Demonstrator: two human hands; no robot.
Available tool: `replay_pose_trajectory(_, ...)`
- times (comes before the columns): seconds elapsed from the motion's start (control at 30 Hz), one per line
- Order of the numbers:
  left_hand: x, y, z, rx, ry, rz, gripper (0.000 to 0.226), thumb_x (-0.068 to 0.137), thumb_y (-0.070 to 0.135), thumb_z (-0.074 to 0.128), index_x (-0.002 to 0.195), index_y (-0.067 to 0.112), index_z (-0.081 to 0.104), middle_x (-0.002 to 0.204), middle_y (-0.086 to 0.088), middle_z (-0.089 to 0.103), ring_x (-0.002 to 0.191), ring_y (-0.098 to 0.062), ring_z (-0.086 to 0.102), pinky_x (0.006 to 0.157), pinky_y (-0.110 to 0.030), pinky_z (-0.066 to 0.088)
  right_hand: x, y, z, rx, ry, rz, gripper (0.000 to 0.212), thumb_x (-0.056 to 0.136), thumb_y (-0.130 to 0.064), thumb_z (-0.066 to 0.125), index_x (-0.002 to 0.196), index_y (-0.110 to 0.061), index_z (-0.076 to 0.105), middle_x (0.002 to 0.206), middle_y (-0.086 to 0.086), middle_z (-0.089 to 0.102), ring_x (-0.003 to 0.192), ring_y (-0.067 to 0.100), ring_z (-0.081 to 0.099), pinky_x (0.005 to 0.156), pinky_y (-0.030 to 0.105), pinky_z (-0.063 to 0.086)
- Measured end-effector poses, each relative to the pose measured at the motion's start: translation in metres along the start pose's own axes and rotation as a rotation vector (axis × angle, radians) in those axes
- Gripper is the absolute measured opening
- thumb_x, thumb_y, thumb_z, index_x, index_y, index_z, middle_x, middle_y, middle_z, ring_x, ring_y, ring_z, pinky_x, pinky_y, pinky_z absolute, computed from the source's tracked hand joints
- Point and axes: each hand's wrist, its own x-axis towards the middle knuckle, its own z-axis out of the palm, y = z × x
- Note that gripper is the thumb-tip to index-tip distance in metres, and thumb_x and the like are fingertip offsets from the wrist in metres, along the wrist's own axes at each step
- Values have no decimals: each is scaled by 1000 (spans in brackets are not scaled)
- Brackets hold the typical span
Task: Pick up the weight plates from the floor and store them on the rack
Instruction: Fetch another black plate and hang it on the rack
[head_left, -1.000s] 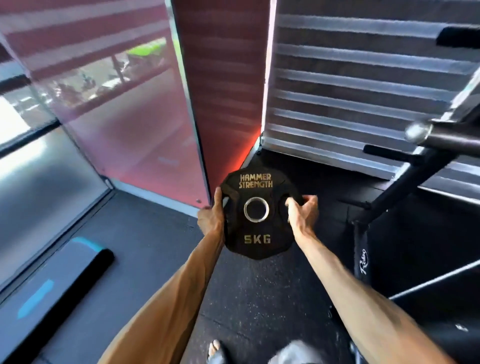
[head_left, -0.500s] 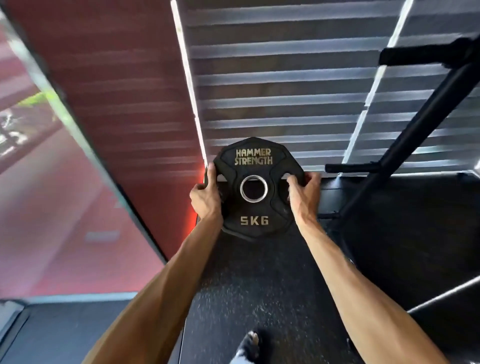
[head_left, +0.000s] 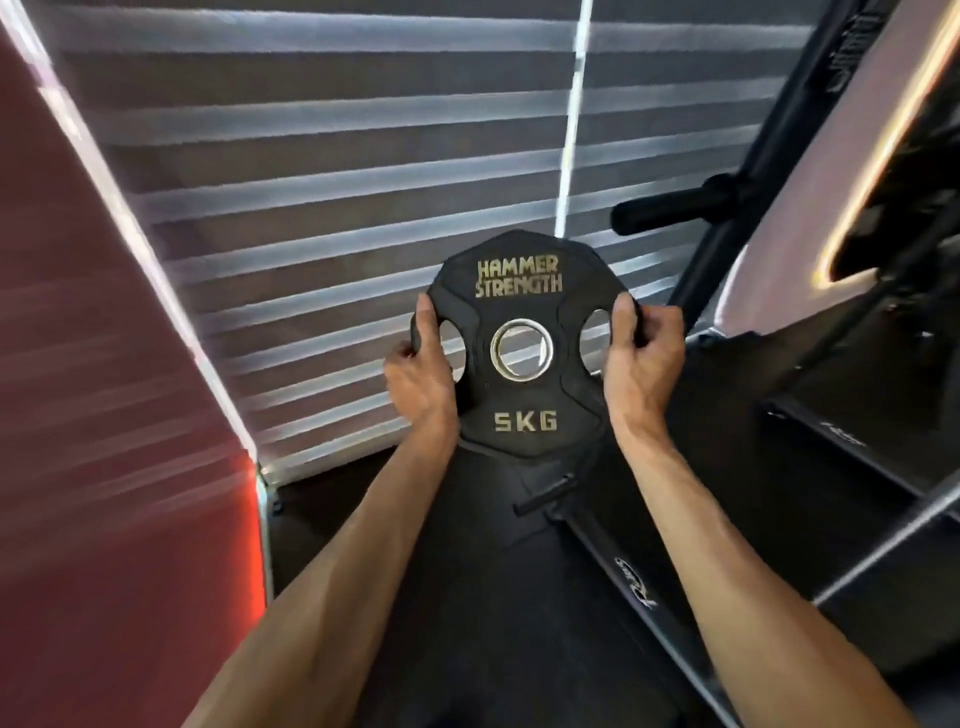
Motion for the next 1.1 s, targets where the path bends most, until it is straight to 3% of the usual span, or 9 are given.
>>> replay_pose_trajectory(0.13, 20, 15, 56, -84, -172, 50, 78, 78, 81, 48, 81, 7, 70, 71, -8, 68, 67, -24, 64, 67, -38, 50, 41, -7, 1, -9, 116, -70, 26, 96, -36, 61, 93, -12, 53, 76, -4, 63, 75, 16, 63, 74, 39, 54)
replay_pose_trajectory(0.2, 29, 28, 82, -111, -266, 56, 74, 78, 82, 48, 76, 10, 67, 65, -3, 63, 59, -18, 58, 63, -36, 48, 61, -9, 2, -28, 178, -60, 29, 93, -47, 61, 91, -20, 52, 77, 5, 65, 72, 27, 65, 71, 44, 54)
replay_pose_trajectory(0.27, 36, 40, 107, -116, -344, 52, 70, 77, 83, 48, 76, 15, 65, 70, -3, 66, 63, -17, 59, 67, -37, 53, 79, -12, 5, -51, 249, -68, 30, 91, -53, 61, 90, -24, 52, 78, 10, 67, 73, 33, 66, 70, 47, 55)
replay_pose_trajectory(0.43, 55, 55, 163, -154, -485, 70, 66, 83, 75, 51, 77, 11, 67, 69, -4, 67, 61, -14, 59, 62, -32, 50, 115, -18, 15, -174, 416, -118, 26, 93, -44, 60, 92, -19, 54, 84, 2, 68, 84, 19, 67, 84, 40, 55)
replay_pose_trajectory(0.5, 63, 59, 181, -157, -515, 56, 72, 82, 77, 51, 85, 7, 69, 73, -6, 69, 64, -15, 62, 64, -32, 52, 127, -13, 19, -193, 452, -111, 28, 92, -45, 60, 90, -18, 55, 81, 0, 66, 80, 16, 65, 82, 39, 54)
replay_pose_trajectory(0.63, 74, 60, 209, -167, -618, 35, 67, 84, 72, 54, 86, 7, 66, 68, -3, 62, 53, -7, 55, 50, -20, 46, 144, 0, 24, -239, 505, -109, 25, 95, -37, 61, 91, -13, 56, 75, -12, 57, 68, -6, 54, 74, 26, 48)
replay_pose_trajectory(0.77, 87, 53, 238, -165, -645, 38, 72, 81, 75, 54, 91, 5, 66, 71, -5, 65, 55, -8, 57, 55, -23, 47, 158, 12, 28, -246, 540, -107, 25, 95, -38, 60, 89, -14, 55, 74, -11, 58, 69, 0, 56, 71, 26, 48)
replay_pose_trajectory(0.93, 99, 46, 268, -166, -676, 60, 61, 84, 72, 53, 78, 12, 62, 63, -1, 58, 54, -7, 53, 56, -25, 45, 175, 33, 36, -253, 551, -133, 31, 95, -41, 59, 92, -10, 57, 76, -2, 62, 73, 14, 63, 70, 32, 51)
replay_pose_trajectory(1.1, 114, 44, 291, -197, -730, 51, 55, 85, 69, 55, 69, 16, 58, 58, 2, 55, 54, -8, 52, 58, -26, 45, 188, 51, 46, -271, 561, -172, 30, 99, -33, 58, 98, -3, 58, 79, -10, 59, 74, 1, 59, 71, 24, 50)
